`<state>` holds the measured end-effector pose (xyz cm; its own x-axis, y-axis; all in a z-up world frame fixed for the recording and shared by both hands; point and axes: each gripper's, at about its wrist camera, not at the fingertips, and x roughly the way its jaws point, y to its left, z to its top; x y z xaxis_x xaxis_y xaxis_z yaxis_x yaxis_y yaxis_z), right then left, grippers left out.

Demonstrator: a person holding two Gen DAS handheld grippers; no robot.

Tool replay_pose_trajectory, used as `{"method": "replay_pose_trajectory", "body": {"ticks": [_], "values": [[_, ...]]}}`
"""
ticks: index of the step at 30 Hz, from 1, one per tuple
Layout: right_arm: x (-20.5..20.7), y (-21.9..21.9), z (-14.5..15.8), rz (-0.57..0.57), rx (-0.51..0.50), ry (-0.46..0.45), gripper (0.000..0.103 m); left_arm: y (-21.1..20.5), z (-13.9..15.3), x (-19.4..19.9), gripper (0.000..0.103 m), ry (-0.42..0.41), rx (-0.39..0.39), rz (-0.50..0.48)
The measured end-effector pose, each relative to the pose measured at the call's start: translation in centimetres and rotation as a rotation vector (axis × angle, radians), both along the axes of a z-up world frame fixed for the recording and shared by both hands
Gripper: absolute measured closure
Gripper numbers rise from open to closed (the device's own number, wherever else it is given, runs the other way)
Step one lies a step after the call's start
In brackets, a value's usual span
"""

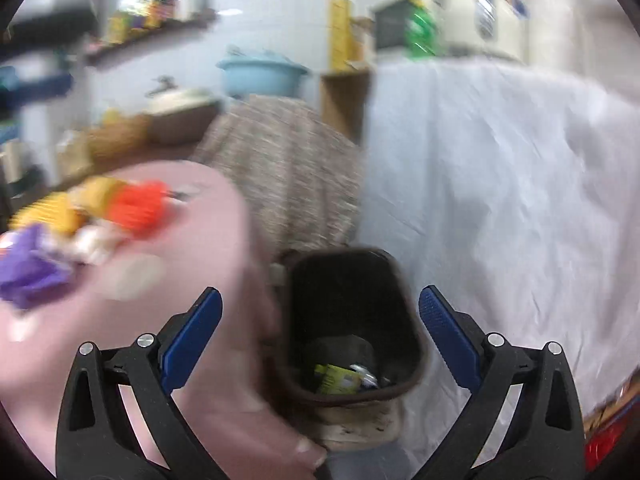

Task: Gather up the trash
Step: 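Move the left tool back to the table and grasp the purple bag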

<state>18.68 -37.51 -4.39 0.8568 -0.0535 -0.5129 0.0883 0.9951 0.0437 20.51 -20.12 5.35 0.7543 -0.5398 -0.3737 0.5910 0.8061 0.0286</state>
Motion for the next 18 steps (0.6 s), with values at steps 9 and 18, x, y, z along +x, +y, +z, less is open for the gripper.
{"method": "replay_pose_trajectory", "body": {"ticks": [9,18], "values": [[-2.4,7.4,5.2,0.183,0.059,-0.050,0.006,9.9,0.2,-3.5,0.005,-0.047,0.022,0.123],[-4.3,15.1,6.4,0.291,-0.017,-0.070,0.006,17.8,-2.6,-4.9,0.005,-0.005,0.066,0.241]]}}
